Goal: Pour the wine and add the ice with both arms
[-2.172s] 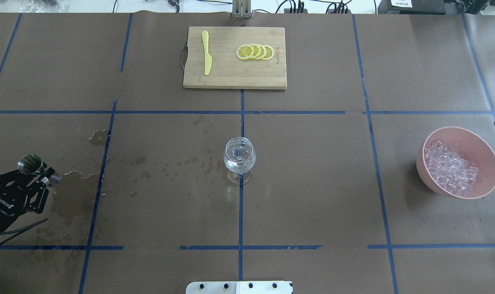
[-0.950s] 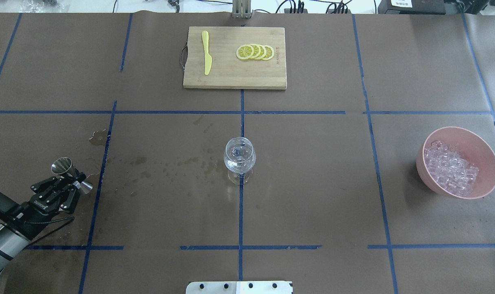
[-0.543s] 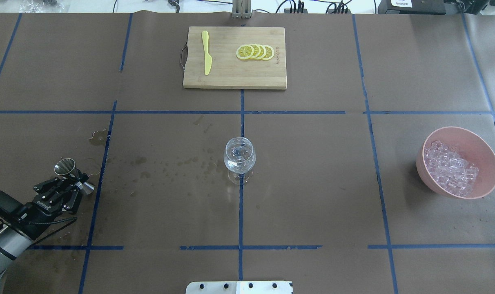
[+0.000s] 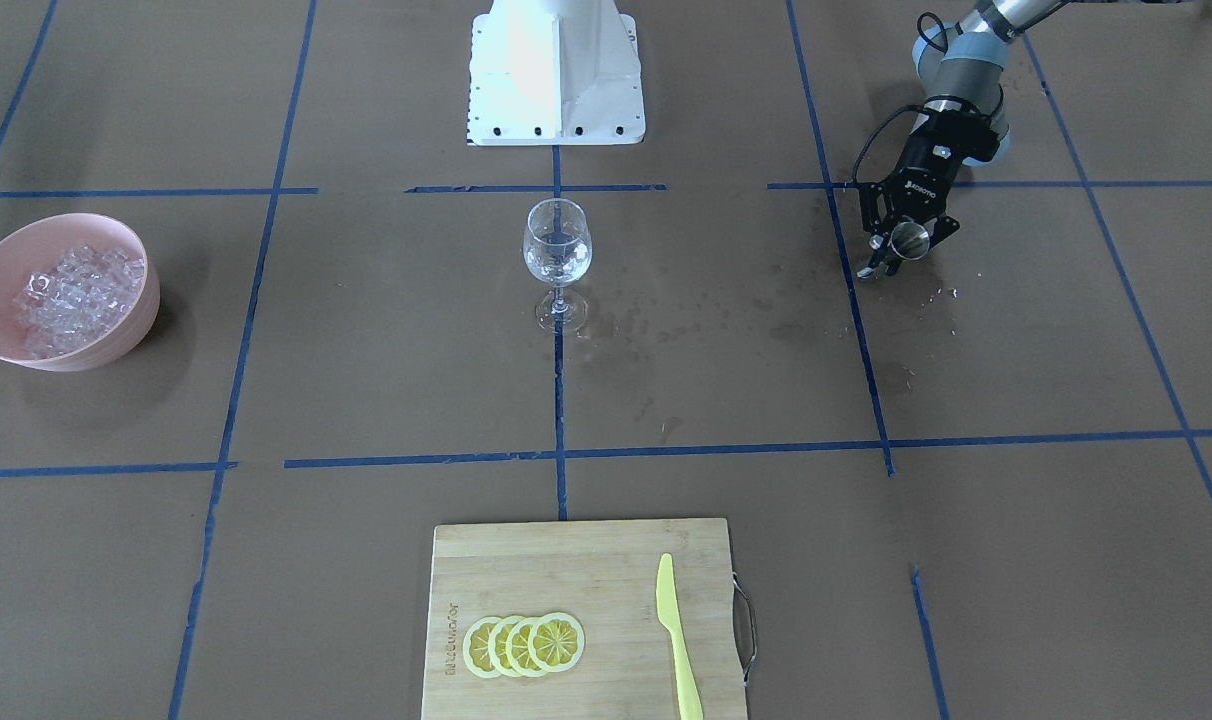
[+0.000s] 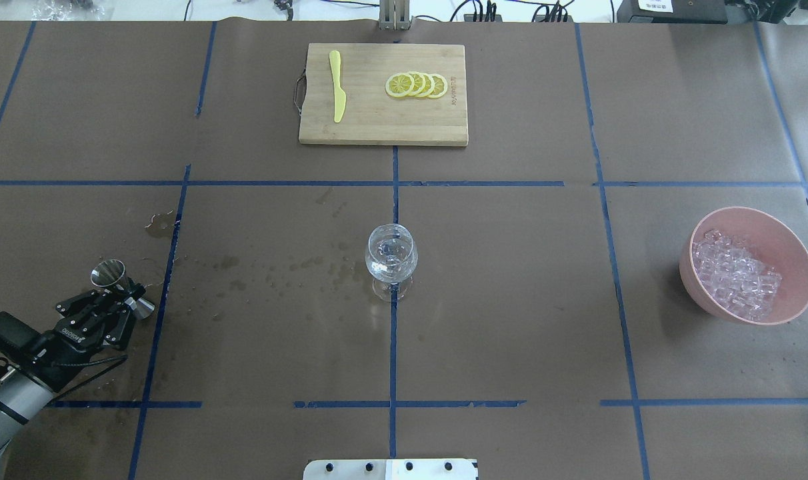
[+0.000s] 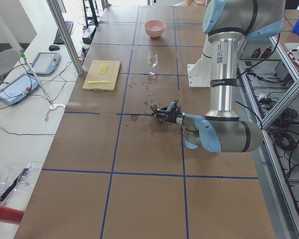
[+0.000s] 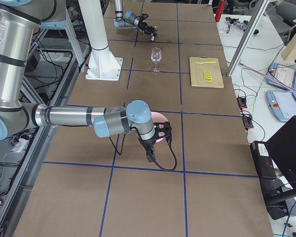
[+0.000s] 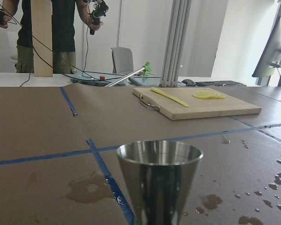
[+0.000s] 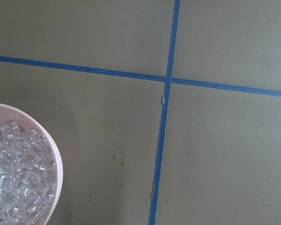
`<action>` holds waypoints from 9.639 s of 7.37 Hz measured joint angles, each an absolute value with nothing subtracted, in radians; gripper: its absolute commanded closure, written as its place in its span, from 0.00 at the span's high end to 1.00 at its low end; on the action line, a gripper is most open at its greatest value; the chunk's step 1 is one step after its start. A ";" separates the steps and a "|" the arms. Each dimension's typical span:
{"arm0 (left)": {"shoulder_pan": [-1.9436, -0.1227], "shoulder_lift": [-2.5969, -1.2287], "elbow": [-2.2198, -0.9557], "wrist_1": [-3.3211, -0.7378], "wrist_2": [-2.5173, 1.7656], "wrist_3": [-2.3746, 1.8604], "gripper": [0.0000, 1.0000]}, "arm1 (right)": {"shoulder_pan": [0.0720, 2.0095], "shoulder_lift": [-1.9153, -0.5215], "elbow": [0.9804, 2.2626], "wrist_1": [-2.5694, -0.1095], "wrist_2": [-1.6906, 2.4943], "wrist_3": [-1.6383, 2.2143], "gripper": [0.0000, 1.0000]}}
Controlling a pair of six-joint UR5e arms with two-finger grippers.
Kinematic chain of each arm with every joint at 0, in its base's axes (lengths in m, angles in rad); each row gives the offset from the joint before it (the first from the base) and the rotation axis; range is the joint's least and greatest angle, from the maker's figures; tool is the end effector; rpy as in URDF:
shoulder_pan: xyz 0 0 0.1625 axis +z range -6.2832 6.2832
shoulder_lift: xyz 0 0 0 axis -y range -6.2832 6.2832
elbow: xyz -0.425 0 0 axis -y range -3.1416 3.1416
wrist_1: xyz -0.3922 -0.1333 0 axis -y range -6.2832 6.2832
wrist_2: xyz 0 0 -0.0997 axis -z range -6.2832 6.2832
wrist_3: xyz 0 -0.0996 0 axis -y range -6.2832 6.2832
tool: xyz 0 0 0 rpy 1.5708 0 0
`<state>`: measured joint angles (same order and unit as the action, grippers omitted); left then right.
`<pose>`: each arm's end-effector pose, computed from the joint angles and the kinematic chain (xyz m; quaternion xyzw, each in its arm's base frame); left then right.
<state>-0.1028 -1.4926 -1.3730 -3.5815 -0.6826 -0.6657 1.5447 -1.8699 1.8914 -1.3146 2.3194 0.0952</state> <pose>0.3662 -0.2495 0.5845 0.5759 0.4688 -0.0736 0.6657 0.0555 -0.3843 0.6030 0.1066 -0.3692 -0.0187 0.9230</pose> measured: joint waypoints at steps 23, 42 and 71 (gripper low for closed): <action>-0.092 -1.491 -1.365 -3.571 -0.658 -0.666 1.00 | 1.545 -1.870 1.888 -1.315 2.319 0.090 1.00; -0.846 -1.535 -1.621 -3.110 -1.596 -0.491 1.00 | 1.548 -1.861 1.893 -1.315 2.319 0.102 1.00; -1.601 -1.486 -1.776 -1.480 -2.304 0.104 1.00 | 0.879 -1.885 1.984 -0.912 1.897 0.982 0.81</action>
